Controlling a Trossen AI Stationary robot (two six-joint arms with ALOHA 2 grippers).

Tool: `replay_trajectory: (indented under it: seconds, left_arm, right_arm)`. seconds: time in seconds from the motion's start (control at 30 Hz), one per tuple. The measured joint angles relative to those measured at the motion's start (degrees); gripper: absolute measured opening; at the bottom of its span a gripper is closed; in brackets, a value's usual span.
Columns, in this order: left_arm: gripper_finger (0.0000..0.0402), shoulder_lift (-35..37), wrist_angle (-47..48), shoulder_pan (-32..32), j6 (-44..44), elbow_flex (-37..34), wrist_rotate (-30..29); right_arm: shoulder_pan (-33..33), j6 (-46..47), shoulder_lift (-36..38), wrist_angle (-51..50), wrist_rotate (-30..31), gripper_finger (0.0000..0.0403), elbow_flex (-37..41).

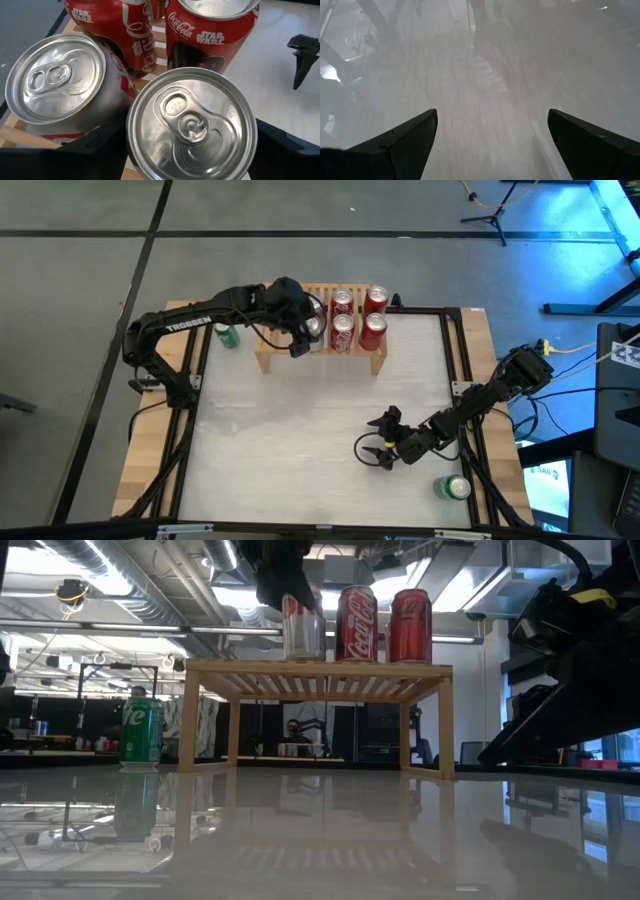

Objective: Place canned beverage on shelf
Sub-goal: Put the white soda can on the shelf

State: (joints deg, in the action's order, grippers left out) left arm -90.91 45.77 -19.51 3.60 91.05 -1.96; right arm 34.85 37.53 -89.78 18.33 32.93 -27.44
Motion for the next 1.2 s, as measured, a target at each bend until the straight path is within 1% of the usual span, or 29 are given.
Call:
replay_trajectory:
  seconds: [0.27, 0.73, 1.03, 1.2]
  left_arm:
    - [0.0318, -0.02, -0.01, 0.02, 0.06, -0.06, 0.00]
    - [0.0323, -0.09, -0.41, 0.04, 1.53, -0.13, -0.02]
    - [0.0349, -0.09, -0.54, 0.05, 1.63, -0.13, -0.12]
    - [0.0353, -0.09, -0.17, 0.04, 1.15, 0.37, -0.07]
  right_arm:
    - [0.00, -0.02, 0.00, 0.00, -0.02, 0.0374, 0.00]
    - [0.00, 0.09, 0.00, 0.00, -0.07, 0.0374, 0.00]
    - [0.00, 0.11, 0.00, 0.00, -0.09, 0.0374, 0.00]
    - [0.00, 0.11, 0.00, 0.01, -0.10, 0.0374, 0.02]
